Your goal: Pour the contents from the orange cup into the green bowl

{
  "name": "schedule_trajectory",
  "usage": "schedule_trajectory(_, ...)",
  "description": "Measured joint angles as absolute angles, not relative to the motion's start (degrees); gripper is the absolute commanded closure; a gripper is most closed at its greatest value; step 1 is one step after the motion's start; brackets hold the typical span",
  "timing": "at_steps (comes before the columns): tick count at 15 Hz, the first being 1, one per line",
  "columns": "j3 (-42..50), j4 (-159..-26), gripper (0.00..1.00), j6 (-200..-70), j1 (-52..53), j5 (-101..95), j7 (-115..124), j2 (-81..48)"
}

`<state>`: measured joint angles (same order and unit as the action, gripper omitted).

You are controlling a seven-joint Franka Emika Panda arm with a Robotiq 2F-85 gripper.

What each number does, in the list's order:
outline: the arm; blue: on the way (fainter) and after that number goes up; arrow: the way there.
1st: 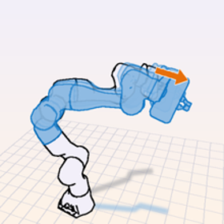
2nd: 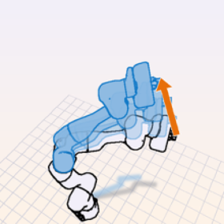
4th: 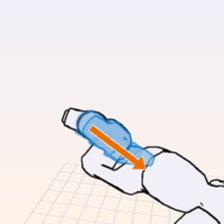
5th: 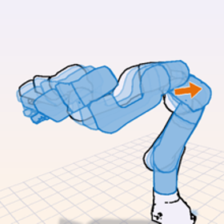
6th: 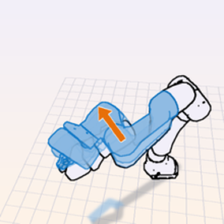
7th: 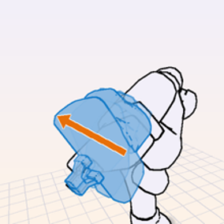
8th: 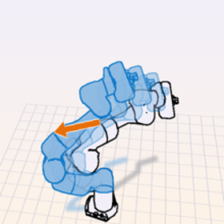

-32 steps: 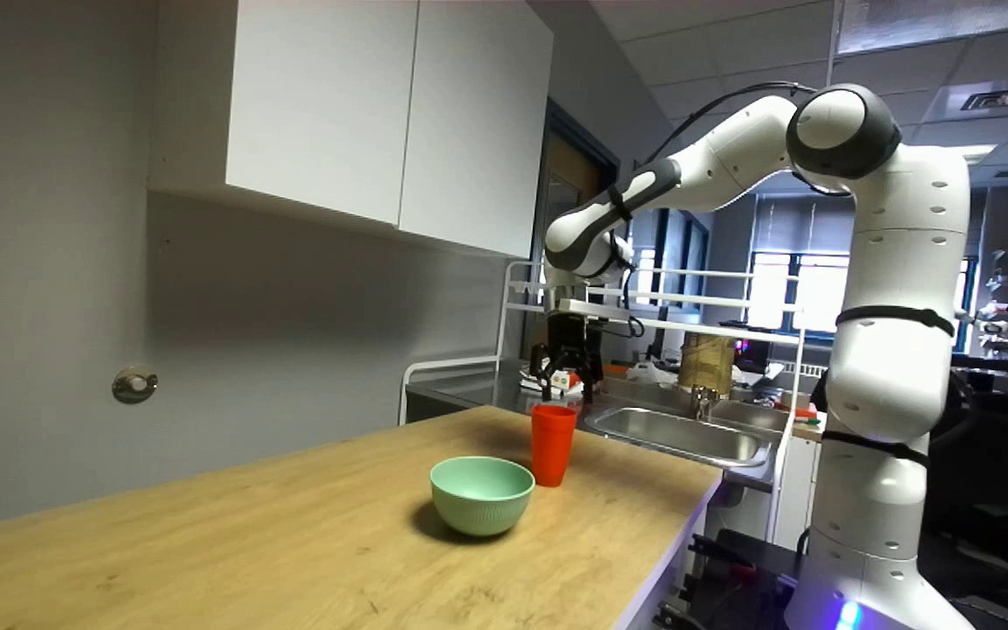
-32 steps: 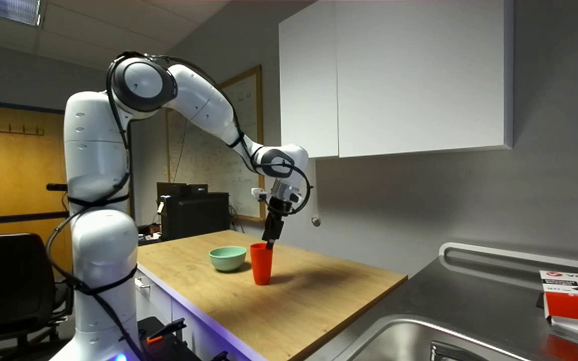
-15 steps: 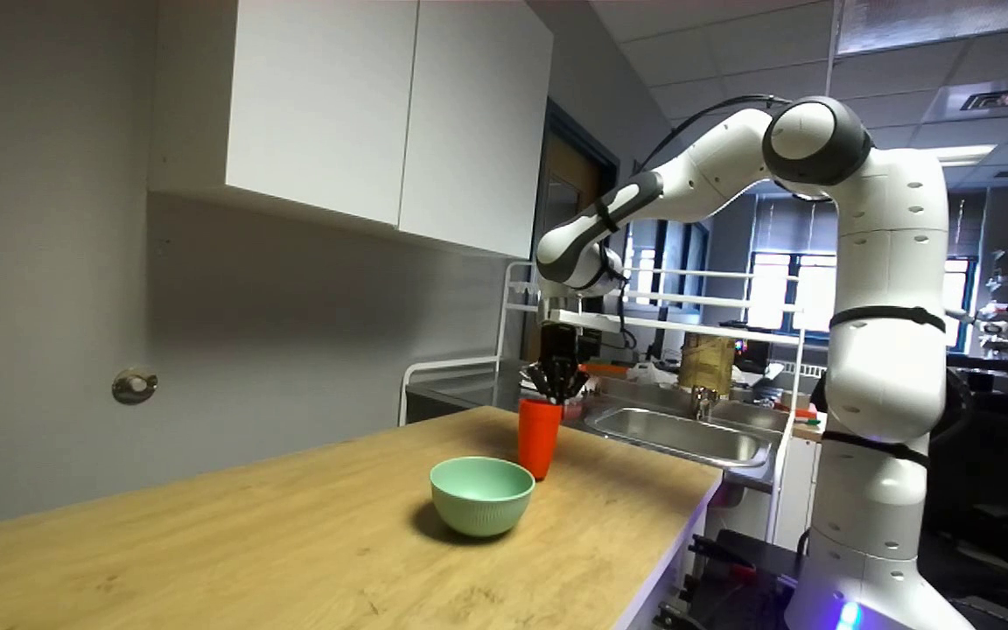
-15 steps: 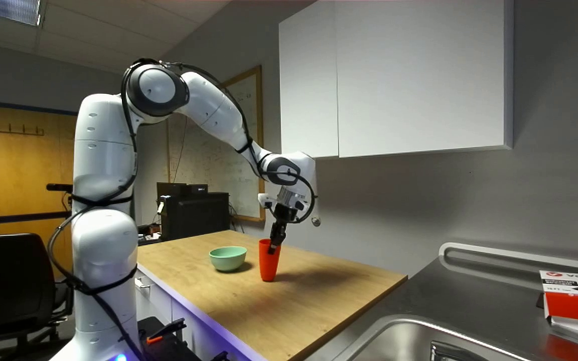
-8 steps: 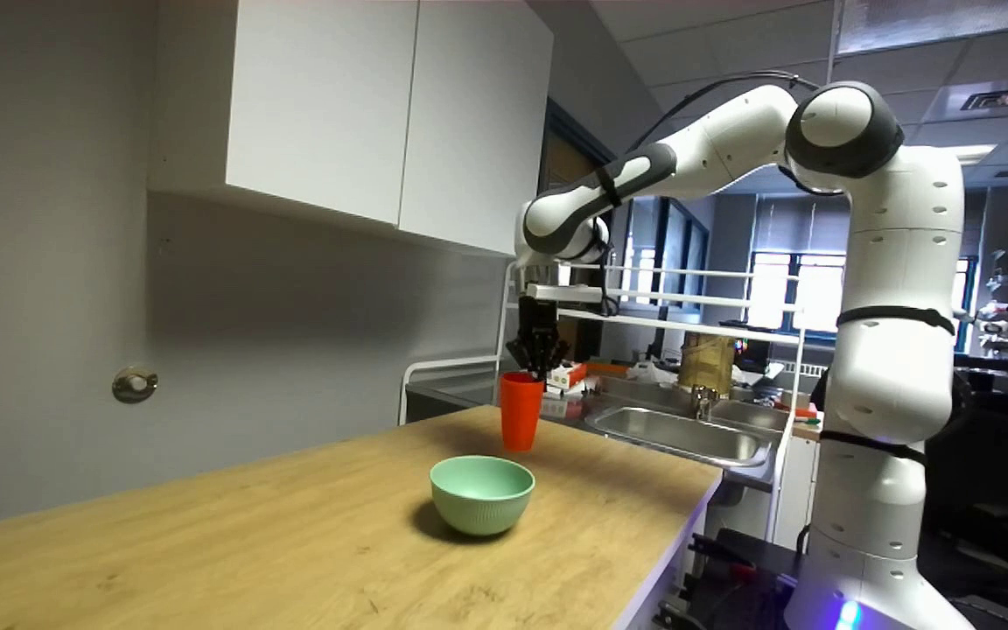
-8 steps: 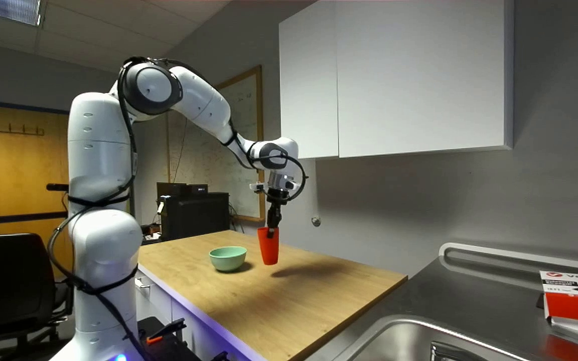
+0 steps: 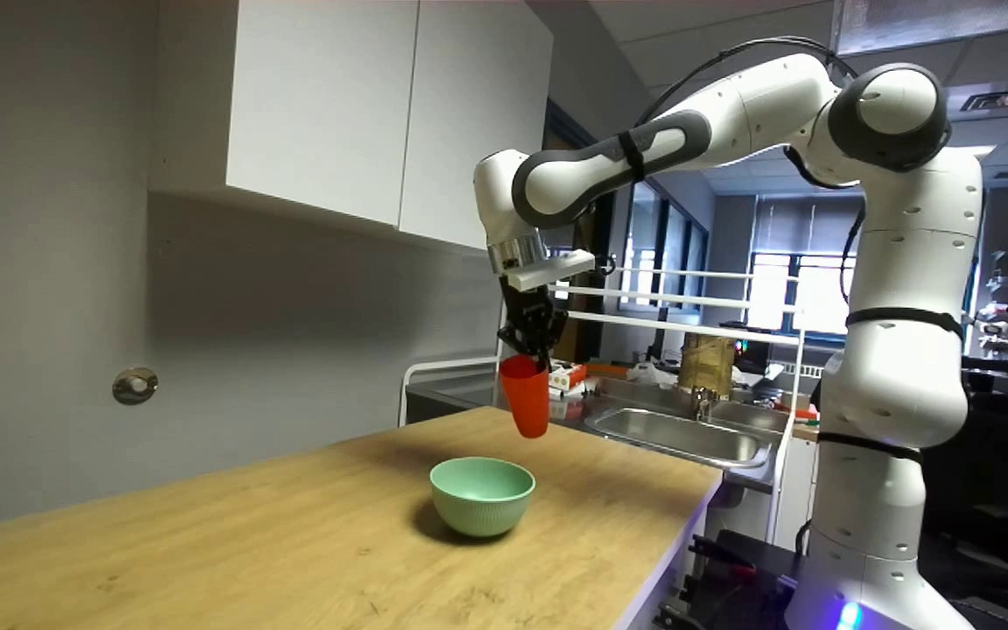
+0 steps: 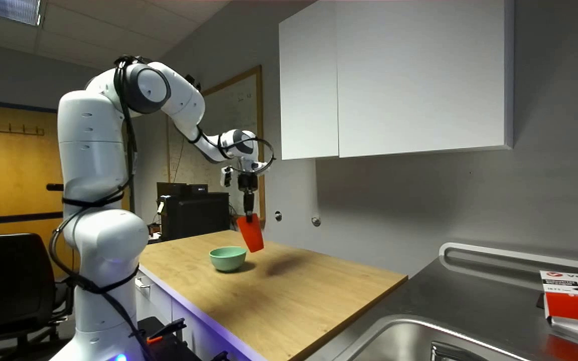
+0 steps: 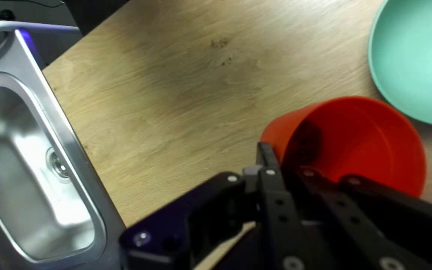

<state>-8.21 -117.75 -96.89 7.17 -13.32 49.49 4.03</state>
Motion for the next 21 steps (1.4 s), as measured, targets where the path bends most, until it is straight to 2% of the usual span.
schedule_trajectory(13,-17.8,-115.7,0.99,-76.1,19.4,-34.9,70.4,-6.8)
schedule_trajectory(21,-19.2,-105.3,0.99,-62.8,30.5,-50.7,78.1,-19.1)
